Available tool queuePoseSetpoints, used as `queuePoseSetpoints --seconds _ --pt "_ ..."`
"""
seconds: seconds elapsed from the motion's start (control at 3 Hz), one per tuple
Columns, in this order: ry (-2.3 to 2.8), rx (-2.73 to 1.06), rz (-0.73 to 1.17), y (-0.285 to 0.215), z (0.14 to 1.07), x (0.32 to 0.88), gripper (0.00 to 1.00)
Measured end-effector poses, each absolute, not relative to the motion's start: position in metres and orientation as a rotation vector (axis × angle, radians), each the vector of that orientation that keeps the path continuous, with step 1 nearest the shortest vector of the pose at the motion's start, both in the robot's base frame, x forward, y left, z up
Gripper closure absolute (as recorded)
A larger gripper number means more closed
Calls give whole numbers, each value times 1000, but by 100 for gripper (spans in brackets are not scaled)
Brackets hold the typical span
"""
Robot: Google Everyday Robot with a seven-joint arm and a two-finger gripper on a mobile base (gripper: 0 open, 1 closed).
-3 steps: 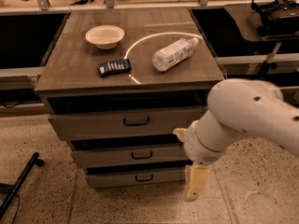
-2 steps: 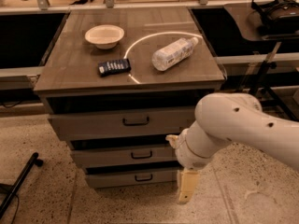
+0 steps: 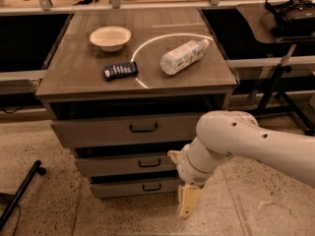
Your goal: Open bottom drawer
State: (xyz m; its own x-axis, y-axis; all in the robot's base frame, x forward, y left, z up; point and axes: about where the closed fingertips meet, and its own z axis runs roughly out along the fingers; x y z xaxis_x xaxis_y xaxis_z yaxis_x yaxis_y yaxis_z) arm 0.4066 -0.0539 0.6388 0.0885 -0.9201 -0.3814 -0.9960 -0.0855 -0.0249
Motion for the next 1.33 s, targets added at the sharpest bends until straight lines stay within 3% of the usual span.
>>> queuePoseSetpoints --seconds 1.33 --pt "1865 -2107 452 -53 457 407 0"
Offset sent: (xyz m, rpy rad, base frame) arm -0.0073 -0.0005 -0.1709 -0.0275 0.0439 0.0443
